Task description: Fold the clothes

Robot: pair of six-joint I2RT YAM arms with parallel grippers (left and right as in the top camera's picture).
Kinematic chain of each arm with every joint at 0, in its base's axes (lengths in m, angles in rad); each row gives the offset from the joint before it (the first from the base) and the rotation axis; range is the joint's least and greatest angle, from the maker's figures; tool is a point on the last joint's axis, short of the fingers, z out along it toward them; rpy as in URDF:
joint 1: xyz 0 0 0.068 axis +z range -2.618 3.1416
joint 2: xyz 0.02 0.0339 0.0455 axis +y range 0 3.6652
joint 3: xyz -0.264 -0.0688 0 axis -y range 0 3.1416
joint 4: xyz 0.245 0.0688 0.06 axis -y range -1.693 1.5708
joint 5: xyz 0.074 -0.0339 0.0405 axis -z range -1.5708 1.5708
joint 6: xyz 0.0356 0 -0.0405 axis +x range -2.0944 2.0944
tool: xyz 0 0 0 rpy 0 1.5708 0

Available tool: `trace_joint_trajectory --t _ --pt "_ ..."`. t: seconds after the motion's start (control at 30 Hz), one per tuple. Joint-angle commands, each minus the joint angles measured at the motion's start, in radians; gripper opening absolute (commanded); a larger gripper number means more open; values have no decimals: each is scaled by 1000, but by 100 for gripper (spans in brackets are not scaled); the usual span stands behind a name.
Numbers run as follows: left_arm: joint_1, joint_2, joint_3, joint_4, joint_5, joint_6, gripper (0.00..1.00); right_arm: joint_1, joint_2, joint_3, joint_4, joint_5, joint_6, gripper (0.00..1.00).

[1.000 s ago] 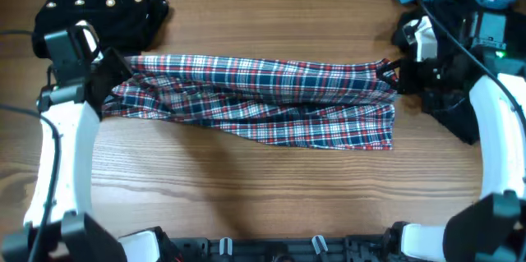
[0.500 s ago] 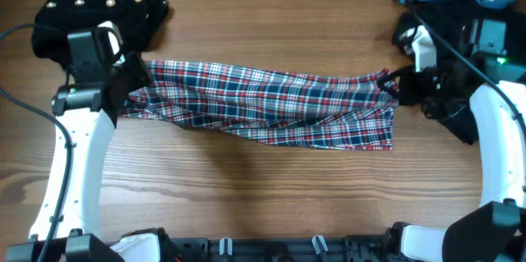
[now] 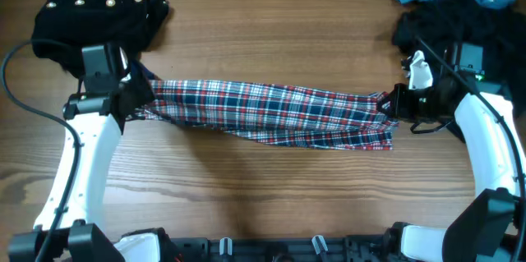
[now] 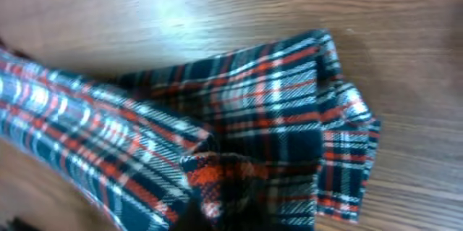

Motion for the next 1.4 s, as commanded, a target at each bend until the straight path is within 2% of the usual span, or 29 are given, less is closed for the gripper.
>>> trace_joint_trajectory --t 0.0,0.03,0.07,0.1,0.13,0.2,0.33,0.43,0.63,0.7,0.77,0.83,0.93,1.07,1.37 --pt "5 58 -14 15 -29 1 4 -4 -4 -29 44 57 105 56" --pt "5 76 -14 15 -29 1 4 -4 -4 -30 56 57 112 84" --pt "5 98 -14 17 -29 1 10 -4 -4 -30 71 56 129 91" --pt "5 111 -14 20 -29 1 22 -4 -4 -30 76 56 130 91" --pt "5 119 -14 23 -29 1 38 -4 -4 -30 79 56 130 93" --pt "5 126 -14 31 -29 2 54 -4 -4 -29 88 56 130 100" --pt "5 126 -14 85 -29 2 77 -4 -4 -29 135 -83 82 100" --pt "5 126 -14 133 -29 18 88 -4 -4 -26 148 -206 11 100" --pt "5 124 6 139 -12 17 96 -4 -4 -26 117 -259 -45 100" --pt "1 120 27 119 105 23 98 5 -4 -26 105 -280 -45 100" --pt "-15 117 45 104 294 60 97 35 -4 -26 99 -283 -48 100" --pt "-45 118 45 105 401 78 97 73 -4 -26 111 -293 -49 100" --pt "-107 122 44 82 401 112 97 163 -4 -26 183 -385 -28 100" --pt "-173 124 44 58 402 122 99 274 -1 -26 261 -386 32 100" --pt "-250 129 42 -21 382 223 98 431 106 -27 251 -326 48 99"
